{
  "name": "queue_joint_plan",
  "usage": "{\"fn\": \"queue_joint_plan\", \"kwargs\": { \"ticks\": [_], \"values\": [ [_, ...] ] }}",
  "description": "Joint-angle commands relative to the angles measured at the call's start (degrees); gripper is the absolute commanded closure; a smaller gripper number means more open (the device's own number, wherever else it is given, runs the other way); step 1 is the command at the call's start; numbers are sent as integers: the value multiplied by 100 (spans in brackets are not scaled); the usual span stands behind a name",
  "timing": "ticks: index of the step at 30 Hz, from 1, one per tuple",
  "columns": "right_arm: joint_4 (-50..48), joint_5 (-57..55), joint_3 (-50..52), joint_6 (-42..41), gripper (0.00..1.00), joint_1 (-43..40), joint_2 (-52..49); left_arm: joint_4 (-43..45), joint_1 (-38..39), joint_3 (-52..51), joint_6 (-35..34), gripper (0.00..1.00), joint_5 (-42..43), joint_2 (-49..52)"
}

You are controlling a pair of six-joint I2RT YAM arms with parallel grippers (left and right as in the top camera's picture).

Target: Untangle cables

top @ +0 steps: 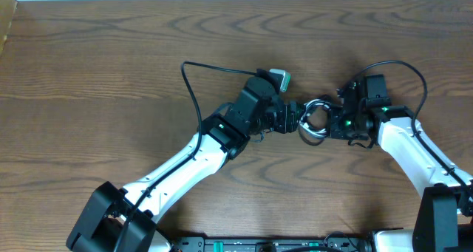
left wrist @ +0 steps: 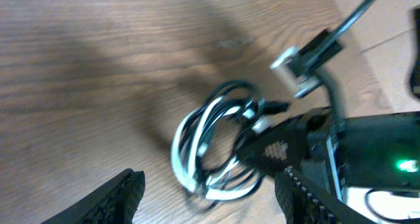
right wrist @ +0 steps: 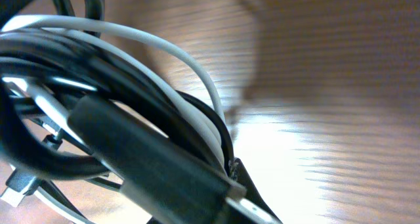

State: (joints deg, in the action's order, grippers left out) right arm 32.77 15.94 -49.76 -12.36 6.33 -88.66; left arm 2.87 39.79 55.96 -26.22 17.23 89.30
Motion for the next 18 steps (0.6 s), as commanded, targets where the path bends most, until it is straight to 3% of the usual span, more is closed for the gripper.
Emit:
{"fn": "queue_joint_plan", "kwargs": {
  "ticks": [1, 5, 13, 18],
  "values": [
    [-28, 1353, -4, 990, 99, 15, -11, 107, -138, 63, 131, 32, 328, -133],
    [-48, 2347, -7, 1554, 99, 15, -4, 103, -275, 63, 271, 32, 289, -131],
    [-181, 2815, -7, 1639, 99, -7, 22, 52, -520, 52, 608, 32, 293, -129],
    [-345, 2815, -7, 1672, 99, -24, 138, -15, -549, 52, 629, 42, 457, -50]
  ]
}}
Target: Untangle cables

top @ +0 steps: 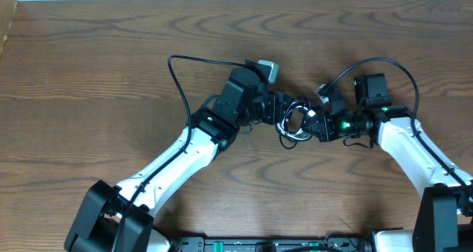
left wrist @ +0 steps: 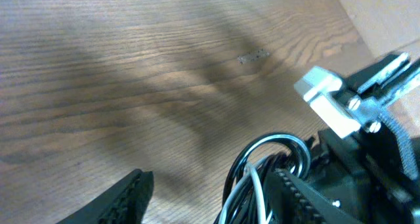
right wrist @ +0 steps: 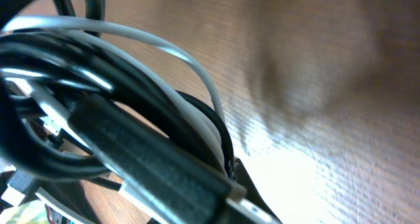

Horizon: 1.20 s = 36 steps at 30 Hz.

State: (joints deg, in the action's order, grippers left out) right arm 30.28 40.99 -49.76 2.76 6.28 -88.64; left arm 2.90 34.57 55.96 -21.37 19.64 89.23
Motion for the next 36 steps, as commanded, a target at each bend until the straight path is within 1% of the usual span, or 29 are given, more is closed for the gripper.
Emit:
{"fn": "queue_joint_plan", "kwargs": {
  "ticks": [1, 6, 9, 12, 15, 19, 22, 26, 27, 28, 29, 30, 31, 32, 36],
  "values": [
    [-151, 310, -7, 157, 99, -20, 162, -15, -26, 52, 142, 42, 291, -11],
    [-221, 122, -7, 149, 99, -42, 203, 2, -26, 52, 142, 42, 713, 79],
    [-199, -229, -7, 28, 99, -46, 203, 190, -26, 52, 205, 41, 1285, 79],
    [-251, -247, -7, 28, 99, -48, 203, 289, -26, 52, 446, 41, 1797, 79],
    [-332, -136, -7, -33, 99, -48, 208, -15, -26, 52, 828, 41, 1637, 81],
    [-354, -85, -7, -103, 99, -63, 234, -514, -26, 52, 1272, 41, 1019, 81],
    [-354, 79, -7, -98, 99, -101, 295, -608, -26, 50, 1421, 41, 743, 81],
    [-350, 142, -9, -101, 99, -149, 487, -531, -26, 50, 1429, 41, 348, 81],
    [-350, 144, -9, -101, 99, -149, 529, -533, -26, 50, 1429, 43, 306, 81],
    [-350, 144, -9, -101, 99, -149, 584, -535, -26, 50, 1427, 48, 297, 87],
    [-350, 144, -9, -101, 99, -149, 629, -538, -26, 50, 1427, 55, 299, 98],
    [-350, 144, -9, -101, 99, -149, 688, -549, -26, 50, 1429, 64, 299, 105],
    [-350, 144, -9, -101, 99, -149, 772, -546, -26, 44, 1427, 80, 299, 129],
    [-350, 142, -9, -103, 99, -149, 820, -544, -26, 42, 1427, 92, 302, 140],
    [-289, 114, -7, -103, 99, -149, 946, -496, -22, 42, 1423, 93, 332, 146]
  ]
}}
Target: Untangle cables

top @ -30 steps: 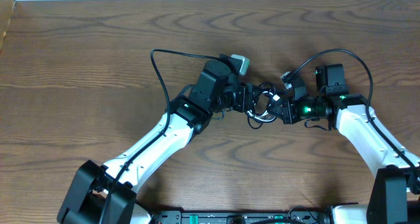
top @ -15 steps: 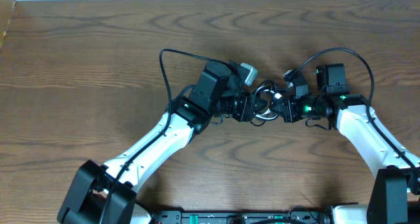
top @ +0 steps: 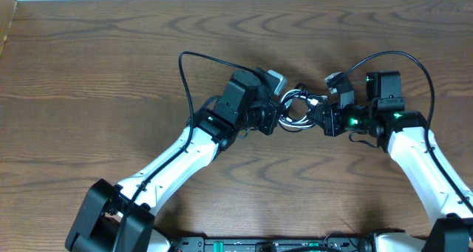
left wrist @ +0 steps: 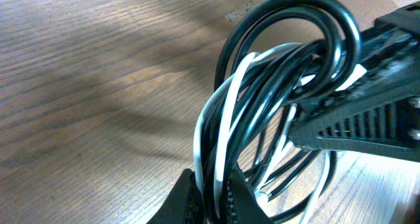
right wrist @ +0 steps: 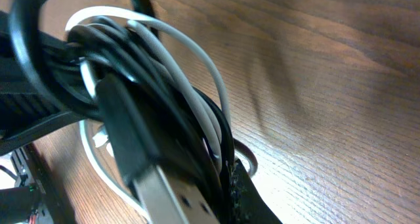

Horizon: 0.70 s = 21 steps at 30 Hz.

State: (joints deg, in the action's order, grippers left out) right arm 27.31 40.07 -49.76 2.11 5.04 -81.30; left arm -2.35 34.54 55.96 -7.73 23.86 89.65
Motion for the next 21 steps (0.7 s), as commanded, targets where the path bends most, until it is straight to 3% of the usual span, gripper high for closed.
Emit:
{"fn": "queue_joint_plan", "kwargs": {
  "ticks": [1, 5, 12, 21],
  "values": [
    [33, 157, -7, -37, 99, -24, 221, 68, -20, 42, 57, 92, -74, 105],
    [326, -1180, -7, -739, 99, -24, 223, 203, -46, 42, 0, 92, -74, 66],
    [1250, -4291, -7, -2861, 99, -24, 223, 195, -111, 42, -308, 92, -33, -267],
    [1698, -5239, -7, -3668, 99, -17, 223, 175, -111, 42, -308, 92, -31, -577]
  ]
}}
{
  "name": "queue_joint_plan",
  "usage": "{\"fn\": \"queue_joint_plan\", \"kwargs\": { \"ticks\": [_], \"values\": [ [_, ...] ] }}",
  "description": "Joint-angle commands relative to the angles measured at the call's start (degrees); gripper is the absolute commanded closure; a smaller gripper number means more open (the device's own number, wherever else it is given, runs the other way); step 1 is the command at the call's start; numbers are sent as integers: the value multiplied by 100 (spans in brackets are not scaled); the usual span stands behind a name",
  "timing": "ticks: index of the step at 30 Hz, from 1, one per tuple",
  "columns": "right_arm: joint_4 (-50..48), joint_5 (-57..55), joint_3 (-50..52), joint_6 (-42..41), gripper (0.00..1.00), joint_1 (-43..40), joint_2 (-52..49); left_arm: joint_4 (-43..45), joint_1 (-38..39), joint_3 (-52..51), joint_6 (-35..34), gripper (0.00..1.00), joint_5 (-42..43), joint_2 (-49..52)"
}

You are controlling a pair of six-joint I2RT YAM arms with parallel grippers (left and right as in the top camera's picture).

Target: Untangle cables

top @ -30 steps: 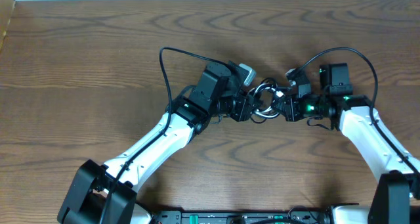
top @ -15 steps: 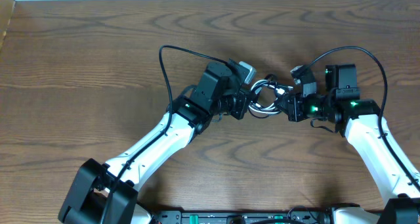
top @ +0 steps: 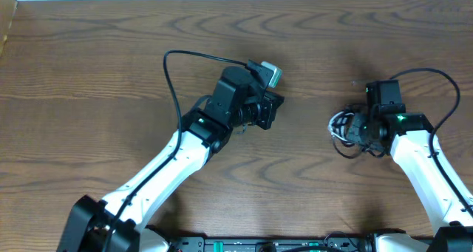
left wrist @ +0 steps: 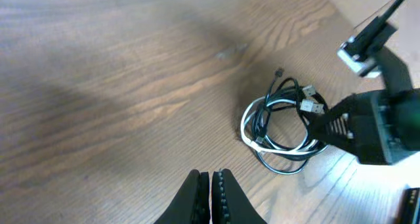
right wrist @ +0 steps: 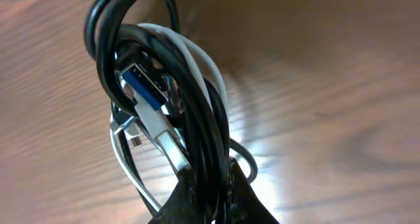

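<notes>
The tangled bundle of black and white cables (top: 342, 128) hangs in my right gripper (top: 358, 128), which is shut on several of its strands low over the table. Up close, the bundle (right wrist: 164, 86) rises from that gripper (right wrist: 211, 188), and a silver USB plug with a blue tongue (right wrist: 146, 87) pokes out of it. My left gripper (top: 269, 111) stands well to the left of the bundle, shut with nothing between its fingertips. From the left wrist the bundle (left wrist: 282, 122) appears as a loose coil ahead of the left gripper (left wrist: 210, 179).
The wooden table (top: 89, 97) carries only the bundle. Each arm's own black camera cable arches off its wrist: the left cable (top: 168, 75) and the right cable (top: 443, 78). A pale edge runs along the table's far side.
My left gripper has let go of the bundle and now sits shut and empty further left. My right gripper has carried the whole bundle to the right and lower, away from the left gripper.
My right gripper held the bundle throughout. The left gripper was open beside it, then open close around its loops, then shut on several strands while both grippers met mid-table. Now the grippers are apart and the bundle, still coiled, stays with the right one.
</notes>
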State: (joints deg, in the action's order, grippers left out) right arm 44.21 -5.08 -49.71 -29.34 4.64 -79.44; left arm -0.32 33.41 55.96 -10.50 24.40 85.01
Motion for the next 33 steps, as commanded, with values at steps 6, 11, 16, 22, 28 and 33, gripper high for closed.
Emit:
{"fn": "queue_joint_plan", "kwargs": {
  "ticks": [6, 11, 16, 22, 28, 33],
  "values": [
    [-691, 1167, -11, 1161, 99, 28, 37, -146, 2, 42, -72, 83, 787, -48],
    [-1429, 3676, -11, 2433, 99, 26, 37, -225, 2, 42, -72, 51, 881, 74],
    [-1572, 4306, -11, 2487, 99, 26, 37, -223, -9, 42, -70, 48, 551, 114],
    [-1532, 4922, -11, 2793, 99, 26, 131, -201, -48, 42, -68, 44, -133, 214],
    [-1484, 4946, -11, 2789, 99, 26, 472, -173, -61, 42, 17, 43, -131, 595],
    [-1482, 4894, -11, 2769, 99, 26, 678, -136, -61, 42, 15, 92, 48, 844]
  ]
}}
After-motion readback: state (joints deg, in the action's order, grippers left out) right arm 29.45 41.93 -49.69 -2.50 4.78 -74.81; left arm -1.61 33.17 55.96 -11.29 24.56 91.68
